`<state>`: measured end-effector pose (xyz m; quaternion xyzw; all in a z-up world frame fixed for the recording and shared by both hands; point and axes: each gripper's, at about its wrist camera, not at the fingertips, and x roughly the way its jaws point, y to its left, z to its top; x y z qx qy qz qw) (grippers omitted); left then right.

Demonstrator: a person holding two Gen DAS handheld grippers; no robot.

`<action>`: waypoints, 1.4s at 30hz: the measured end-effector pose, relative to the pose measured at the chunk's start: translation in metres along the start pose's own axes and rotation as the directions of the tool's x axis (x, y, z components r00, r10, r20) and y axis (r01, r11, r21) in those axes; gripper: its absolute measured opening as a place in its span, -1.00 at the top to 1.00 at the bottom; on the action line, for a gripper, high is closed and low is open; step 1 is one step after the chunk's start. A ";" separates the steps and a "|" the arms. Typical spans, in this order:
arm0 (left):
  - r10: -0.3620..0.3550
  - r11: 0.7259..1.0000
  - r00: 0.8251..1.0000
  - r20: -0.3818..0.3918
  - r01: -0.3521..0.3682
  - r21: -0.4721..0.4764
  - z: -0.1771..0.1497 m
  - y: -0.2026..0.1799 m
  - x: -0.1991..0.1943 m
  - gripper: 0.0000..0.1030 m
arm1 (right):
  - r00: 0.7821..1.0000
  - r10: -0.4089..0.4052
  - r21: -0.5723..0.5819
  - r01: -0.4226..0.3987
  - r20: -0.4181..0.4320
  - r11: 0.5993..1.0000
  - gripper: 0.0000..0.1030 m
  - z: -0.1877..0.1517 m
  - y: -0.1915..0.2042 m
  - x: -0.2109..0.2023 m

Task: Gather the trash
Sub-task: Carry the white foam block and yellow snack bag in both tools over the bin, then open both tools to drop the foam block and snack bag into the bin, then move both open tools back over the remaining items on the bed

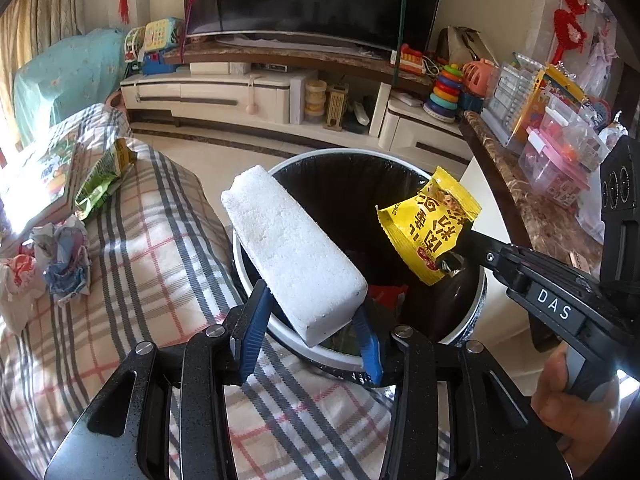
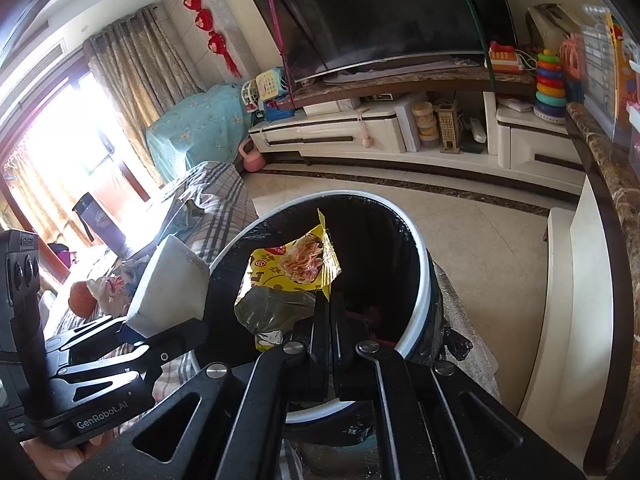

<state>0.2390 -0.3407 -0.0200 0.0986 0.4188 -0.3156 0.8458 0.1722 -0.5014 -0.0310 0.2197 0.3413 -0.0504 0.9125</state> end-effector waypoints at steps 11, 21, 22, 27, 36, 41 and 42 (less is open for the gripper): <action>-0.004 1.000 1.000 0.010 0.004 -0.016 -0.005 0.007 -0.006 -0.28 | 1.000 0.014 0.033 -0.014 0.002 0.999 0.31 -0.001 -0.004 -0.003; 0.027 0.994 0.999 0.030 -0.024 -0.110 -0.041 0.045 -0.033 -0.38 | 0.995 0.075 0.028 -0.077 0.058 0.997 -0.58 -0.011 0.023 -0.021; 0.032 0.992 0.999 0.037 -0.027 -0.127 -0.047 0.052 -0.038 -0.38 | 0.994 0.089 0.028 -0.091 0.062 0.995 -0.61 -0.013 0.027 -0.023; 0.058 0.986 0.996 0.062 -0.047 -0.162 -0.068 0.080 -0.059 -0.39 | 0.988 0.139 0.017 -0.141 0.074 0.990 -0.71 -0.025 0.048 -0.025; 0.143 0.954 0.987 0.079 -0.116 -0.277 -0.105 0.143 -0.096 -0.43 | 0.979 0.201 -0.037 -0.200 0.029 0.979 -0.74 -0.043 0.097 -0.005; 0.187 0.925 0.980 0.066 -0.154 -0.347 -0.124 0.180 -0.107 -0.44 | 0.974 0.228 -0.068 -0.228 -0.018 0.971 -0.76 -0.052 0.127 0.010; 0.194 0.920 0.979 0.062 -0.159 -0.358 -0.126 0.186 -0.108 -0.44 | 0.974 0.227 -0.073 -0.228 -0.022 0.971 -0.76 -0.055 0.132 0.013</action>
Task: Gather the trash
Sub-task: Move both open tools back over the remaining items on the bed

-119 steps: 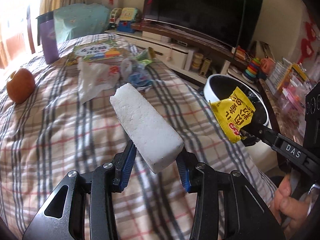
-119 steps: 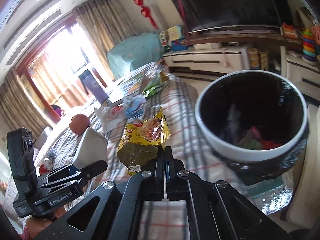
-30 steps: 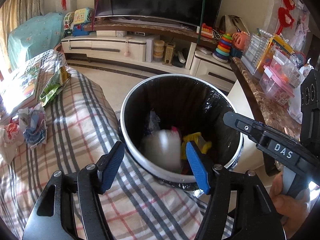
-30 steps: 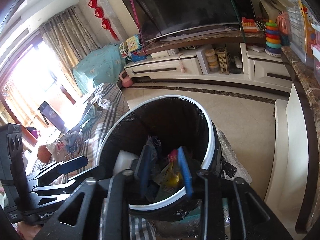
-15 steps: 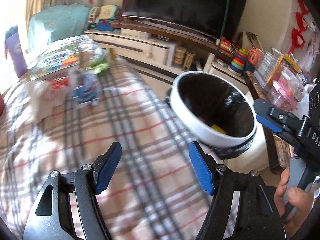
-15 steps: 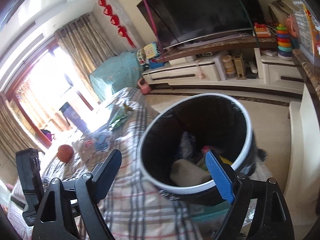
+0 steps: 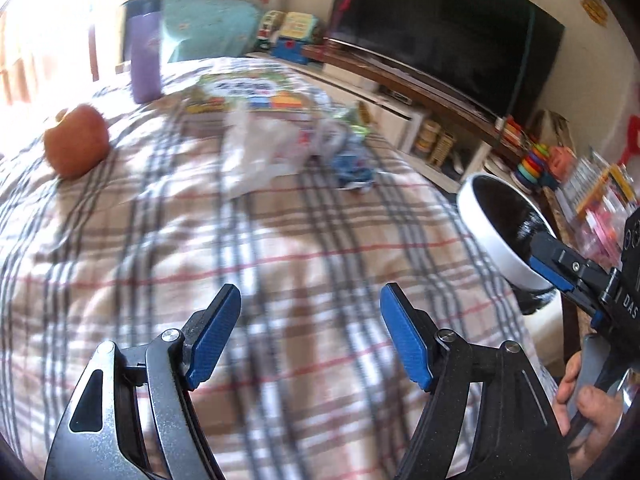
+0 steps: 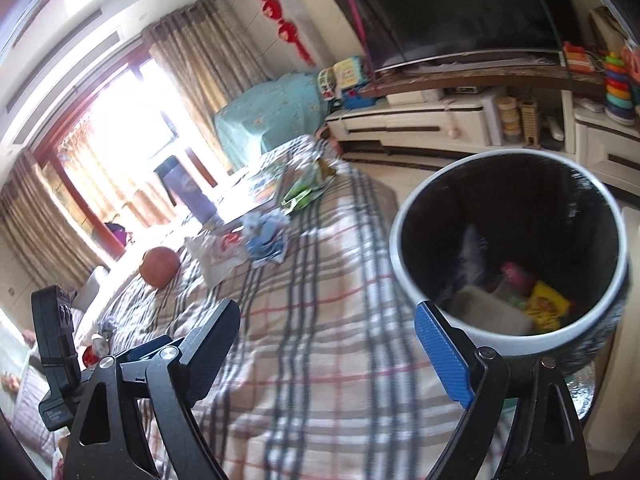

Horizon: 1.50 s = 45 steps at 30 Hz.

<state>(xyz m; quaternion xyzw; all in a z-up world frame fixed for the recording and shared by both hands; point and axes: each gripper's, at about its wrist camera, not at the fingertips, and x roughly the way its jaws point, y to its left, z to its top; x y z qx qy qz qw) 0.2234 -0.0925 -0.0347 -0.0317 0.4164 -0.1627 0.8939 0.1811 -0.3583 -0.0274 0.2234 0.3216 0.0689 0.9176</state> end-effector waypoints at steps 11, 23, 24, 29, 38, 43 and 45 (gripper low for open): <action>0.042 0.998 0.999 -0.021 -0.043 -0.054 0.000 0.045 0.004 -0.48 | 0.999 0.018 -0.082 -0.021 -0.035 0.996 -0.82 -0.011 0.035 0.037; 0.064 0.996 0.996 -0.059 -0.067 -0.059 0.025 0.059 0.035 -0.53 | 0.994 -0.013 -0.112 0.001 -0.104 0.994 -0.82 0.006 0.044 0.082; 0.059 0.996 0.997 -0.055 -0.062 -0.061 0.028 0.059 0.036 -0.53 | 0.994 -0.013 -0.112 0.001 -0.109 0.994 -0.82 0.008 0.045 0.086; 0.062 0.997 0.998 -0.015 -0.063 -0.051 0.044 0.058 0.047 -0.53 | 0.992 0.012 -0.124 -0.028 -0.125 0.992 -0.82 0.015 0.048 0.101; 0.050 0.999 0.999 0.012 -0.050 0.007 0.071 0.048 0.080 -0.32 | 0.992 0.023 -0.145 -0.041 -0.124 0.989 -0.67 0.026 0.053 0.122; -0.001 1.000 1.000 -0.017 0.001 -0.017 0.072 0.057 0.086 0.53 | 0.990 0.012 -0.149 -0.033 -0.138 0.988 -0.59 0.029 0.055 0.133; -0.003 1.000 1.000 -0.007 0.003 -0.017 0.071 0.057 0.080 0.55 | 0.990 0.008 -0.155 -0.030 -0.144 0.987 -0.58 0.031 0.058 0.137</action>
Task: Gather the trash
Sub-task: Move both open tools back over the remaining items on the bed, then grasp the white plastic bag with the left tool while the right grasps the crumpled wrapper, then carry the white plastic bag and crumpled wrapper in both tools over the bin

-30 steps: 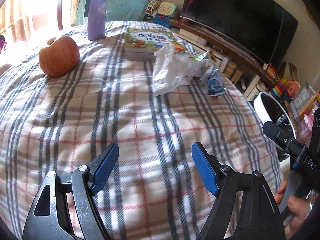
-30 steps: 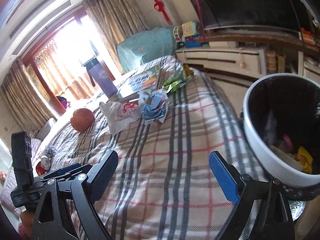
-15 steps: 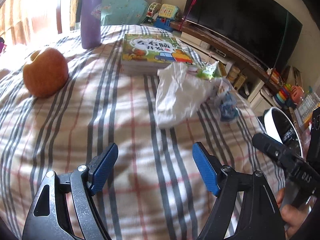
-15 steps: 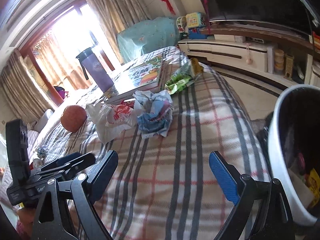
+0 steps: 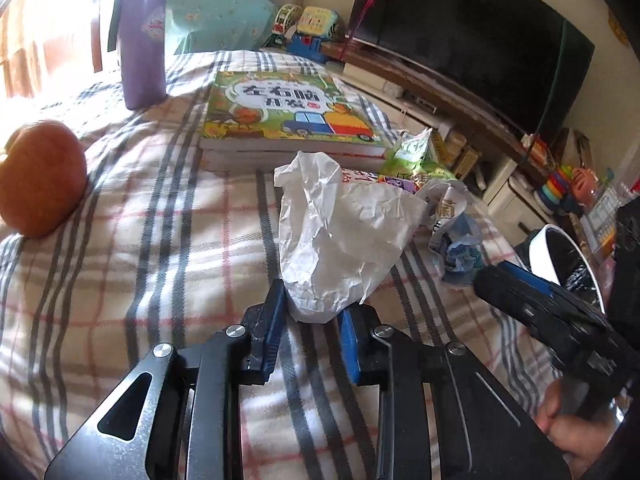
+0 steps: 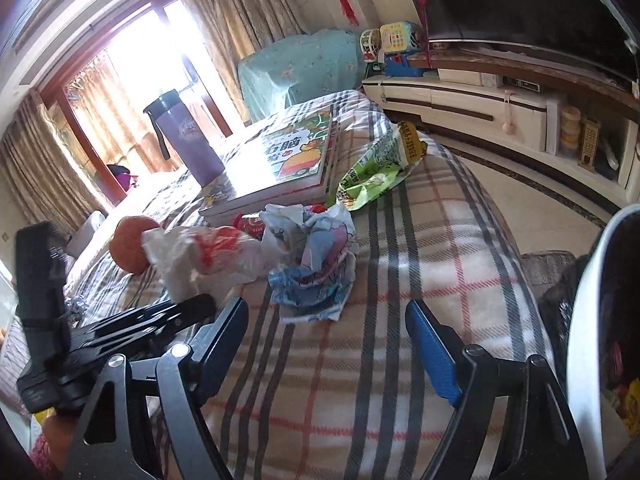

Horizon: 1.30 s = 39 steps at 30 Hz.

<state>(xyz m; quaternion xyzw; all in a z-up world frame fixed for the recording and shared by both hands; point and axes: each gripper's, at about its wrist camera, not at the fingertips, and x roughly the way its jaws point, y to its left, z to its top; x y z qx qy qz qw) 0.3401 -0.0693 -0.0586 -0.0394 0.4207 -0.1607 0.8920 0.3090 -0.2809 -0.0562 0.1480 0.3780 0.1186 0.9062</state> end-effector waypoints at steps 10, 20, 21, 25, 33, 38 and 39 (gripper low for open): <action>-0.024 0.997 1.000 -0.016 0.023 -0.070 -0.040 0.009 -0.047 0.56 | 0.998 -0.038 -0.032 0.037 -0.051 0.999 0.31 0.007 0.009 0.021; -0.042 0.996 0.999 -0.009 0.041 -0.080 -0.070 0.003 -0.075 0.56 | 1.000 0.014 0.002 -0.014 0.003 1.000 0.53 -0.041 0.007 -0.037; -0.046 0.996 0.999 -0.012 0.045 -0.081 -0.074 0.002 -0.076 0.56 | 1.000 0.019 0.007 -0.019 0.007 1.000 0.55 -0.046 0.006 -0.043; -0.062 0.995 0.998 -0.021 0.061 -0.076 -0.087 -0.004 -0.080 0.56 | 0.999 0.034 0.018 -0.035 0.024 0.999 0.56 -0.069 0.003 -0.070; -0.085 0.995 0.996 -0.038 0.083 -0.049 -0.110 -0.024 -0.088 0.56 | 0.999 0.026 0.069 -0.029 0.046 0.997 0.58 -0.092 -0.010 -0.098; -0.119 0.993 0.991 -0.059 0.118 -0.023 -0.125 -0.045 -0.088 0.56 | 0.998 0.009 0.118 -0.017 0.062 0.993 0.58 -0.105 -0.025 -0.110; -0.123 0.992 0.990 -0.064 0.122 -0.016 -0.127 -0.050 -0.087 0.56 | 0.998 0.007 0.124 -0.015 0.067 0.992 0.58 -0.106 -0.026 -0.114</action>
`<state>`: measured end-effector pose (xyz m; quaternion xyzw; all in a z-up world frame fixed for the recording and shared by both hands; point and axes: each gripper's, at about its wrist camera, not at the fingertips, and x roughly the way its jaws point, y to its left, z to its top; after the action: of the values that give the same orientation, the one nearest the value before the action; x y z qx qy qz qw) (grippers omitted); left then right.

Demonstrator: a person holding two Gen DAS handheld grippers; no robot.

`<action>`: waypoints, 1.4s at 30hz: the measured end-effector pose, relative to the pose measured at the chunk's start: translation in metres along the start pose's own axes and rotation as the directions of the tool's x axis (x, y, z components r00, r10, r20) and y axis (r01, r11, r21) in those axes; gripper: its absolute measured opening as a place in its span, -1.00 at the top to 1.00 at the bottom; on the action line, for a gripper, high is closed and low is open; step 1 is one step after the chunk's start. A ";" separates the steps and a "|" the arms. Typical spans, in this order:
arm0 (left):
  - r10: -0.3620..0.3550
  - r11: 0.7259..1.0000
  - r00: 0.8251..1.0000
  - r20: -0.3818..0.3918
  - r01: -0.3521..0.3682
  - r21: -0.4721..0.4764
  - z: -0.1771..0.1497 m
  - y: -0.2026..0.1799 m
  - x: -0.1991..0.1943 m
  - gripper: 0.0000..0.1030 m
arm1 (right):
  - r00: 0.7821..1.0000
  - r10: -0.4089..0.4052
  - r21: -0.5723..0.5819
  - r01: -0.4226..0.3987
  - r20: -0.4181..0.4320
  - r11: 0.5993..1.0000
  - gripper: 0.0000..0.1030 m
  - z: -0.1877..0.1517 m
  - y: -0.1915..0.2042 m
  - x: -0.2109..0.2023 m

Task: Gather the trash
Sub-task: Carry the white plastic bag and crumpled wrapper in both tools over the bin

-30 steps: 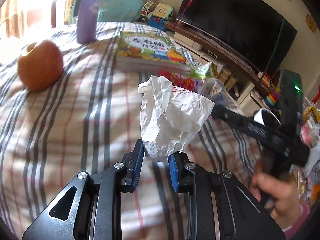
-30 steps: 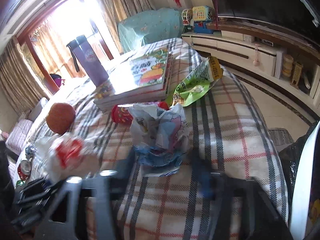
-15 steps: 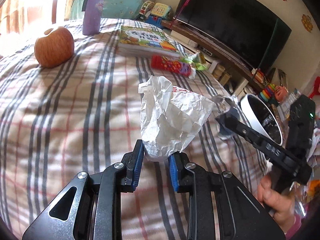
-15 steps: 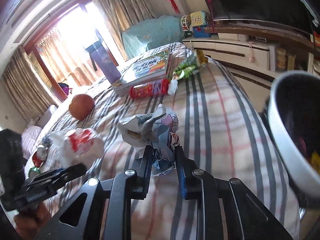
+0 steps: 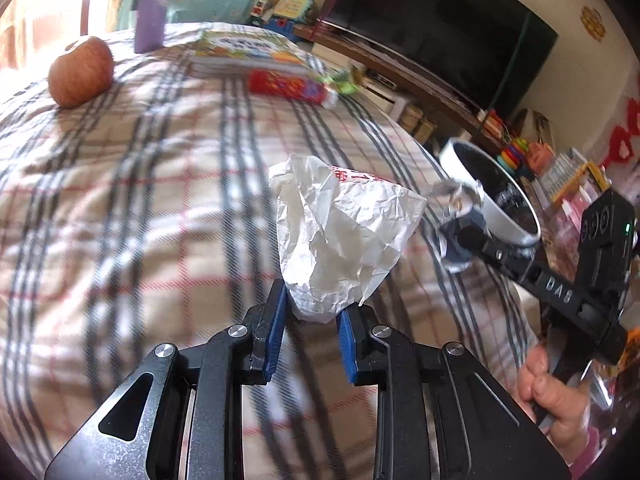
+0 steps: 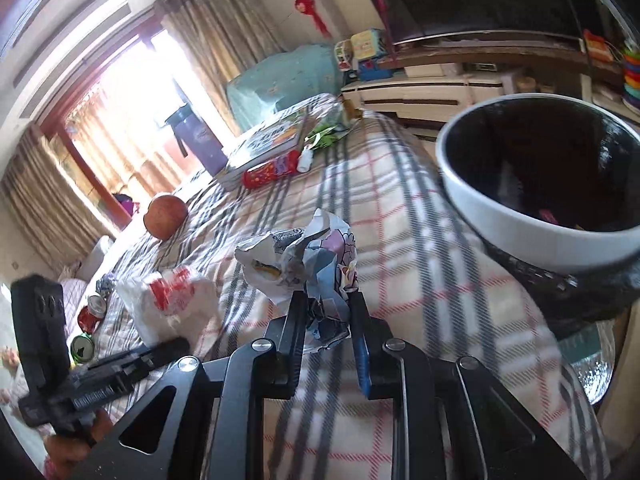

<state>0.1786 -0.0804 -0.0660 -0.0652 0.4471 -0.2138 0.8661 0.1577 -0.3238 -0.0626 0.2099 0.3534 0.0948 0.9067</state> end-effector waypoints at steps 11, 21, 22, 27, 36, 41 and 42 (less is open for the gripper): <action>-0.071 0.989 0.996 -0.049 0.076 0.123 -0.017 -0.062 0.005 0.56 | 0.997 -0.029 0.026 0.028 0.068 0.999 0.58 -0.001 -0.015 -0.044; -0.063 0.986 0.997 -0.034 0.067 0.150 -0.004 -0.079 0.005 0.56 | 0.993 -0.059 0.068 0.052 0.100 0.996 0.58 -0.002 -0.036 -0.068; -0.060 0.986 0.998 -0.031 0.065 0.157 -0.002 -0.083 0.005 0.56 | 0.993 -0.061 0.071 0.054 0.102 0.996 0.58 -0.002 -0.038 -0.069; -0.067 0.980 0.998 -0.018 0.069 0.184 0.007 -0.095 0.006 0.56 | 0.991 -0.072 0.079 0.063 0.110 0.995 0.58 0.000 -0.044 -0.075; -0.083 0.971 0.996 -0.008 0.083 0.226 0.022 -0.120 0.012 0.56 | 0.988 -0.089 0.096 0.077 0.124 0.992 0.58 0.003 -0.057 -0.087; -0.090 0.965 0.996 -0.011 0.090 0.246 0.026 -0.131 0.016 0.56 | 0.986 -0.101 0.109 0.087 0.132 0.990 0.58 0.007 -0.064 -0.092; -0.091 0.964 0.996 -0.012 0.091 0.248 0.027 -0.132 0.017 0.56 | 0.986 -0.103 0.110 0.088 0.134 0.990 0.58 0.008 -0.066 -0.092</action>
<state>0.1675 -0.2088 -0.0226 0.0234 0.4136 -0.3079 0.8565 0.0970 -0.4145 -0.0314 0.2457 0.3034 0.0177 0.9205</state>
